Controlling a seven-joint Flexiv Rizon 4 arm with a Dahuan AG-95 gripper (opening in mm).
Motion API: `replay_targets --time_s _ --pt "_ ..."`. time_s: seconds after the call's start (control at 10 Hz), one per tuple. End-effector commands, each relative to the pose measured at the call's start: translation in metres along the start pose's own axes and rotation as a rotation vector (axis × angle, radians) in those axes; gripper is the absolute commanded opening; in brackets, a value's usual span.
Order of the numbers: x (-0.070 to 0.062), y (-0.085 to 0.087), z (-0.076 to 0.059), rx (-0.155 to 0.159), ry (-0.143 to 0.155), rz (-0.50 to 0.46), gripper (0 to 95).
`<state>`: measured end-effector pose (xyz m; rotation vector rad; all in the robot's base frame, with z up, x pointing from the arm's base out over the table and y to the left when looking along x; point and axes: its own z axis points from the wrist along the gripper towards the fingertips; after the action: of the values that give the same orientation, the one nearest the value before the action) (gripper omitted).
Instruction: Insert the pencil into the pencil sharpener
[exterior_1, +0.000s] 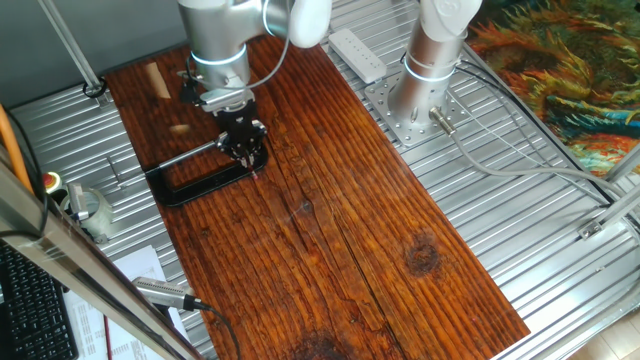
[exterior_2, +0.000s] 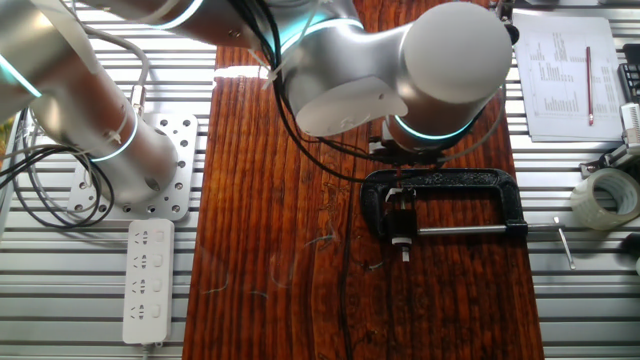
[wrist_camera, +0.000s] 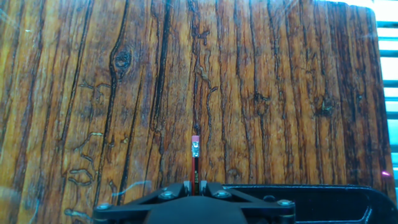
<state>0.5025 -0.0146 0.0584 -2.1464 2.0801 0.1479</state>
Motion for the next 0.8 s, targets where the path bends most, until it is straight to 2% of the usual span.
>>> replay_targets --time_s 0.1,0.8 --pt "0.0009 0.0008 -0.0021 -0.002 -0.003 -0.009 0.0" --pt "0.0045 0.0035 -0.0048 -0.003 0.0 -0.025 0.0"
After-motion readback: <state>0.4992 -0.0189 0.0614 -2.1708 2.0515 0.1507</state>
